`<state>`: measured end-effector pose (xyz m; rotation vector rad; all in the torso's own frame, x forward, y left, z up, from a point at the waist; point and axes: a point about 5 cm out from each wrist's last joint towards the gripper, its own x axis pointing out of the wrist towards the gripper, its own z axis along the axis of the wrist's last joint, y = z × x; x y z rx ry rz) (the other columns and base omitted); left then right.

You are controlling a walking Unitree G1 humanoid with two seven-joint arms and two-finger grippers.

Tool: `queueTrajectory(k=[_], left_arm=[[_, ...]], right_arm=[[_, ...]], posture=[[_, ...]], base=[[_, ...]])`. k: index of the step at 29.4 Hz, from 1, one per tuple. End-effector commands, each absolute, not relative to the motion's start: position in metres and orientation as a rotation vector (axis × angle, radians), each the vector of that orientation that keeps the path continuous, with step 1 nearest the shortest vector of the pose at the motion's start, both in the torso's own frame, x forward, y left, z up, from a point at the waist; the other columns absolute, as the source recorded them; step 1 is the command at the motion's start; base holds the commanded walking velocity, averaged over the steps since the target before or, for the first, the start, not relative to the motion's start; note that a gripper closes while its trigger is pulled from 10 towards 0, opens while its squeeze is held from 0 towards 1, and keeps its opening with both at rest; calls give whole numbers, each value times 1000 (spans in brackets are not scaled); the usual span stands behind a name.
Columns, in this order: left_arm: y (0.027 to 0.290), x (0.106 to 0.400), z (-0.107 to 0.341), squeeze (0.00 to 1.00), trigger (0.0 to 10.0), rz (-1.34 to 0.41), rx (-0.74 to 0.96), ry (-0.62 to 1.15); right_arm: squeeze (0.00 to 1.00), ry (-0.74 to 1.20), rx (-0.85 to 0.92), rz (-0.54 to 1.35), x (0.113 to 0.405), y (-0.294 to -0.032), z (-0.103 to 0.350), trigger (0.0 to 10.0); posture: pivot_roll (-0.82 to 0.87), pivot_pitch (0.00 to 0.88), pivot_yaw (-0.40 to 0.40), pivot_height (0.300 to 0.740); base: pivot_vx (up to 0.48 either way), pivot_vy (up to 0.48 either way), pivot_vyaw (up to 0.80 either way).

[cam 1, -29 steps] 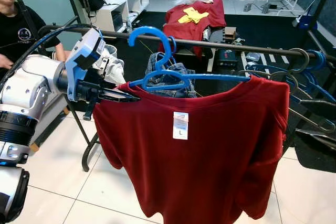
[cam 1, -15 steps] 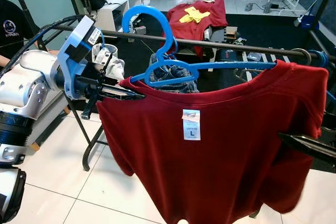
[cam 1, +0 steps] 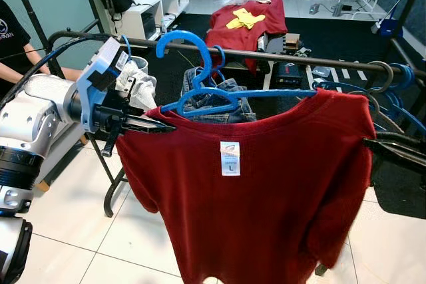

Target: Hang hanger

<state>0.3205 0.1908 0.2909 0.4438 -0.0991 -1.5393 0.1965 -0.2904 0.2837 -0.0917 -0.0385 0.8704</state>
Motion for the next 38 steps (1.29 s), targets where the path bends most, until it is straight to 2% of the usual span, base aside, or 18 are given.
queueTrajectory(k=[1, 8, 13, 14, 17, 18, 23, 24, 25, 27, 32, 33, 34, 38], left_arm=[[200, 319, 294, 0, 0, -1526, 459, -101], [200, 316, 302, 0, 0, -1536, 417, -154], [201, 320, 300, 0, 0, -1508, 430, -153], [201, 319, 300, 0, 0, -1521, 420, -157], [200, 318, 300, 0, 0, -1533, 411, -160], [198, 316, 300, 0, 0, -1554, 411, -164], [196, 314, 302, 0, 0, -1571, 417, -166], [194, 313, 303, 0, 0, -1583, 423, -168], [191, 311, 304, 0, 0, -1600, 424, -174], [189, 310, 304, 0, 0, -1610, 424, -178], [185, 309, 305, 0, 0, -1632, 423, -190], [182, 308, 305, 0, 0, -1645, 426, -195], [179, 308, 306, 0, 0, -1657, 430, -199], [176, 306, 309, 0, 0, -1672, 433, -207]], right_arm=[[0, -26, -93, 856, 199, -291, 279, 0], [0, 8, -90, 834, 201, -293, 272, 0], [0, -44, -90, 760, 207, -300, 278, 0], [0, -57, -85, 717, 211, -303, 279, 745], [0, -64, -80, 689, 214, -306, 280, 745], [1000, -84, -53, 735, 211, -302, 282, 10000], [1000, -145, -12, 778, 208, -300, 292, 10000], [1000, -191, 20, 856, 201, -297, 300, 10000], [1000, -185, 34, 944, 196, -290, 302, 10000], [1000, -172, 40, 994, 193, -285, 302, 10000], [1000, -128, 27, 1046, 194, -275, 296, 10000], [110, -118, 12, 1036, 199, -273, 293, 10000], [0, -108, 3, 1036, 203, -271, 291, 10000], [0, -101, -5, 1033, 207, -269, 290, 10000]], posture=[[-74, 25, 37, 740], [-72, 31, 36, 740], [-73, 32, 38, 740], [-77, 33, 38, 740], [-77, 33, 38, 740], [-71, 34, 35, 740], [-68, 35, 34, 740], [-69, 35, 35, 740], [-72, 37, 36, 740], [-72, 37, 36, 740], [-74, 37, 36, 740], [-71, 37, 35, 740], [-69, 37, 36, 740], [-69, 37, 36, 740]], base=[[0, 0, 0], [0, 0, 0], [0, 0, 0], [0, 0, 0], [0, 0, 0], [0, 0, 0], [0, 0, 0], [0, 0, 0], [0, 0, 0], [0, 0, 0], [0, 0, 0], [0, 0, 0], [0, 0, 0], [0, 0, 0]])
